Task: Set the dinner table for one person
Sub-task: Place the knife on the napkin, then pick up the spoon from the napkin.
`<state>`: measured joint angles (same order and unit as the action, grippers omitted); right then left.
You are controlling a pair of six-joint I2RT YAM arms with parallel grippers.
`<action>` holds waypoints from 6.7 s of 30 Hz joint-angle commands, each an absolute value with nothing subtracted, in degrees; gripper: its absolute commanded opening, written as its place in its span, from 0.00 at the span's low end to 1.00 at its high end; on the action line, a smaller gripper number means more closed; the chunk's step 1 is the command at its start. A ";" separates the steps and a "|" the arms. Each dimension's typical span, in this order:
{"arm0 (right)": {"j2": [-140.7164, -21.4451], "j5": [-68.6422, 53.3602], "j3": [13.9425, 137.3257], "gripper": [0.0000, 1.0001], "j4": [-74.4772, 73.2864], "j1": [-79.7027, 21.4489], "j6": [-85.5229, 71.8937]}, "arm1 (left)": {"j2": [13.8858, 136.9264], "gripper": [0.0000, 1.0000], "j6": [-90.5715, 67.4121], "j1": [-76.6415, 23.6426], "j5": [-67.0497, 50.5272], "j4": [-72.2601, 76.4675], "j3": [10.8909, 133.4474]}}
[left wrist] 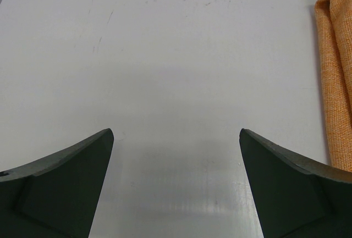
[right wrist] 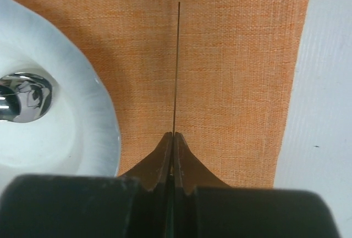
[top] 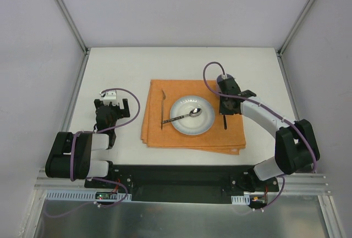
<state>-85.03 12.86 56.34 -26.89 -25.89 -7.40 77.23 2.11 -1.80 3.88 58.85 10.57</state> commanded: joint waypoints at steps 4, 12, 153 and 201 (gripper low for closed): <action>-87.36 14.86 55.90 0.01 -26.37 -24.26 -6.77 | 76.38 0.99 1.14 -1.49 2.64 61.70 11.25; -90.26 14.94 57.39 0.01 -26.89 -23.82 -6.33 | 76.29 0.99 1.23 -1.49 2.64 61.70 11.25; -125.60 37.35 104.68 0.32 -67.85 -58.62 -97.91 | 76.38 0.99 1.23 -1.49 2.64 61.70 11.25; -96.44 27.00 87.32 0.01 -46.87 -54.23 -27.74 | 76.29 0.99 1.23 -1.49 2.64 61.79 11.25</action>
<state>-105.67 36.91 96.47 -58.94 -53.65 -51.09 77.23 2.11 -1.80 3.88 58.87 10.57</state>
